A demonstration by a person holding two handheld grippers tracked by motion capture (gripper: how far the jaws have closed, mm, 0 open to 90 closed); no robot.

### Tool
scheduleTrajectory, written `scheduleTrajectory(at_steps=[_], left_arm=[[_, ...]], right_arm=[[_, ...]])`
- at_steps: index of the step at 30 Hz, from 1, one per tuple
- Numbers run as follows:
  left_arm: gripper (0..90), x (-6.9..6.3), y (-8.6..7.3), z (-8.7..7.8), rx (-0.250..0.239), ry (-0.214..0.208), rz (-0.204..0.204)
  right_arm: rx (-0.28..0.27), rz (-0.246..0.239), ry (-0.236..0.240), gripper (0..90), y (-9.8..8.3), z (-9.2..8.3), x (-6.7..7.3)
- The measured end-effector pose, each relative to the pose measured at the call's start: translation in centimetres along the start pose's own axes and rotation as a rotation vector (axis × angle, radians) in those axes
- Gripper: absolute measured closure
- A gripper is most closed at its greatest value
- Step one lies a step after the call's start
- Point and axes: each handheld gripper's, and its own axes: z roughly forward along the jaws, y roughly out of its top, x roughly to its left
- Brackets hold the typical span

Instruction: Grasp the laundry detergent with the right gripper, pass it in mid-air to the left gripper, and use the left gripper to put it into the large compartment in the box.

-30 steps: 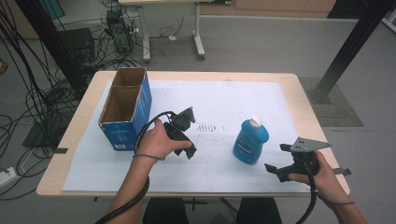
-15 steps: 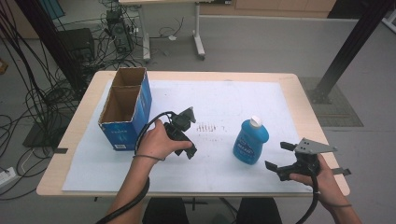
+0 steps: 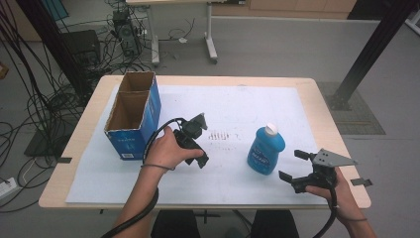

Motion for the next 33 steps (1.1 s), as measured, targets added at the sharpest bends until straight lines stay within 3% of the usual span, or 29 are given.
scheduleTrajectory(at_steps=[22,33], left_arm=[[7.9,0.3,0.0,0.0,0.0,-0.004,-0.002],[7.9,0.3,0.0,0.0,0.001,-0.006,0.003]], right_arm=[[-0.001,0.0,0.011,0.8,0.1,1.2,0.3],[-0.003,-0.011,0.012,0.8,0.1,3.0,0.7]])
